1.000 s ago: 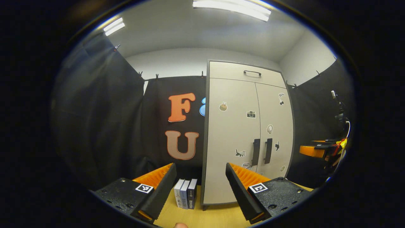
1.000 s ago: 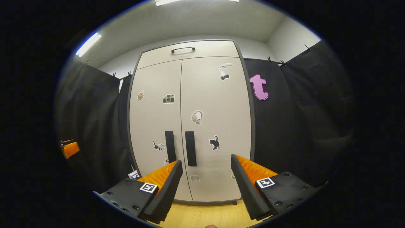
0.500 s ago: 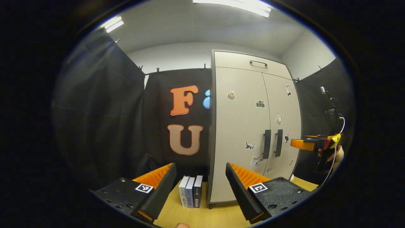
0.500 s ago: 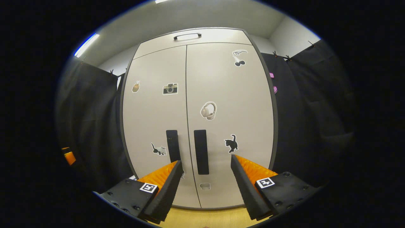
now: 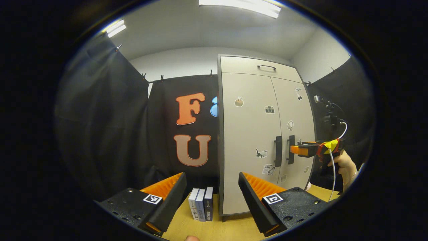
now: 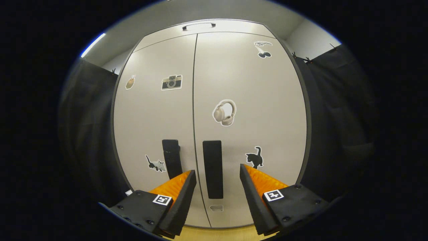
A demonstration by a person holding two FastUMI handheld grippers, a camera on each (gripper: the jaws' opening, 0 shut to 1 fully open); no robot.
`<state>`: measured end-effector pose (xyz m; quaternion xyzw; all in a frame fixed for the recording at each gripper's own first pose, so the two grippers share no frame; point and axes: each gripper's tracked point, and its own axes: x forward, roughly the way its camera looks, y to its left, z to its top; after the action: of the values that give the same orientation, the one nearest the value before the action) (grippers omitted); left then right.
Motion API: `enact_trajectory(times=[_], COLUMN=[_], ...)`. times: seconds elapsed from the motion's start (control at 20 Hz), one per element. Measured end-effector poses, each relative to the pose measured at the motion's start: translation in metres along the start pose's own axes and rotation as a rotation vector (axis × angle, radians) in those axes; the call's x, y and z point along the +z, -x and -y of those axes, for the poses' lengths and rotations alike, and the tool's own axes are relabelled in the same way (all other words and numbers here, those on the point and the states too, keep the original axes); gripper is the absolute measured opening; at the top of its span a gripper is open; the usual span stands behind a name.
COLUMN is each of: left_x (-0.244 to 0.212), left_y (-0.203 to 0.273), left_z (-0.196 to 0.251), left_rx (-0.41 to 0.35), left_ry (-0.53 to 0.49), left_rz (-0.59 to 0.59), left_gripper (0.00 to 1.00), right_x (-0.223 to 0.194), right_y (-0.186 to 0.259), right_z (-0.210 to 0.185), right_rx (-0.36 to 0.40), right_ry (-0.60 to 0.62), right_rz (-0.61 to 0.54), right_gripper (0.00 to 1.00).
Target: Open the right door of the double-door shoe cabinet with the right hand, and open the left door with the left hand.
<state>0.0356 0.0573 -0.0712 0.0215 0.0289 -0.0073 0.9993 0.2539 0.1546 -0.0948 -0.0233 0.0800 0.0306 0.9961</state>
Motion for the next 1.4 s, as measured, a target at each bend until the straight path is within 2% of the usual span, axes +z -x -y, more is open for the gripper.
enact_trajectory(times=[0.2, 0.25, 0.3, 0.45, 0.5, 0.55, 0.65, 0.75, 0.85, 0.9, 0.95, 1.0, 1.15, 1.2, 1.4], left_x=[0.001, 0.0, 0.0, -0.002, -0.003, -0.004, -0.007, -0.007, -0.009, -0.009, -0.01, -0.01, -0.01, -0.012, -0.014], left_y=[0.0, 0.0, 0.0, -0.002, -0.002, -0.003, -0.003, -0.003, -0.004, -0.003, -0.002, -0.002, -0.002, -0.002, -0.002], left_z=[0.003, 0.006, 0.008, 0.013, 0.013, 0.014, 0.015, 0.016, 0.018, 0.019, 0.021, 0.023, 0.027, 0.028, 0.031], left_rx=[0.006, 0.001, -0.004, -0.013, -0.013, -0.011, -0.011, -0.012, -0.007, -0.006, -0.007, -0.01, -0.006, -0.003, 0.006], left_ry=[-0.03, -0.029, -0.026, -0.02, -0.02, -0.02, -0.019, -0.011, 0.004, 0.01, 0.016, 0.021, 0.037, 0.04, 0.04], left_rz=[0.006, 0.004, 0.002, -0.001, -0.003, -0.007, -0.017, -0.022, -0.027, -0.029, -0.031, -0.031, -0.036, -0.041, -0.051], left_gripper=[0.94, 0.94, 0.94, 0.94, 0.94, 0.94, 0.94, 0.94, 0.94, 0.94, 0.94, 0.94, 0.94, 0.94, 0.94], right_x=[-0.009, -0.012, -0.016, -0.024, -0.024, -0.025, -0.028, -0.028, -0.028, -0.028, -0.031, -0.029, -0.031, -0.03, -0.028], right_y=[-0.021, -0.026, -0.028, -0.038, -0.041, -0.035, -0.04, -0.038, -0.04, -0.041, -0.038, -0.039, -0.036, -0.03, -0.017], right_z=[0.001, -0.001, -0.004, -0.006, -0.007, -0.007, -0.006, -0.006, -0.006, -0.006, -0.006, -0.005, -0.005, -0.005, -0.004], right_rx=[0.008, 0.015, 0.025, 0.015, 0.019, 0.017, 0.014, 0.012, 0.008, 0.006, -0.001, 0.001, 0.016, 0.034, 0.061], right_ry=[-0.021, -0.023, -0.022, -0.016, -0.021, -0.024, -0.03, -0.044, -0.042, -0.04, -0.048, -0.044, -0.06, -0.069, -0.031], right_rz=[-0.027, -0.037, -0.05, -0.068, -0.07, -0.076, -0.085, -0.092, -0.091, -0.087, -0.091, -0.091, -0.102, -0.111, -0.111], right_gripper=[0.84, 0.77, 0.67, 0.67, 0.52, 0.42, 0.46, 0.39, 0.39, 0.34, 0.34, 0.27, 0.27, 0.17, 0.17])
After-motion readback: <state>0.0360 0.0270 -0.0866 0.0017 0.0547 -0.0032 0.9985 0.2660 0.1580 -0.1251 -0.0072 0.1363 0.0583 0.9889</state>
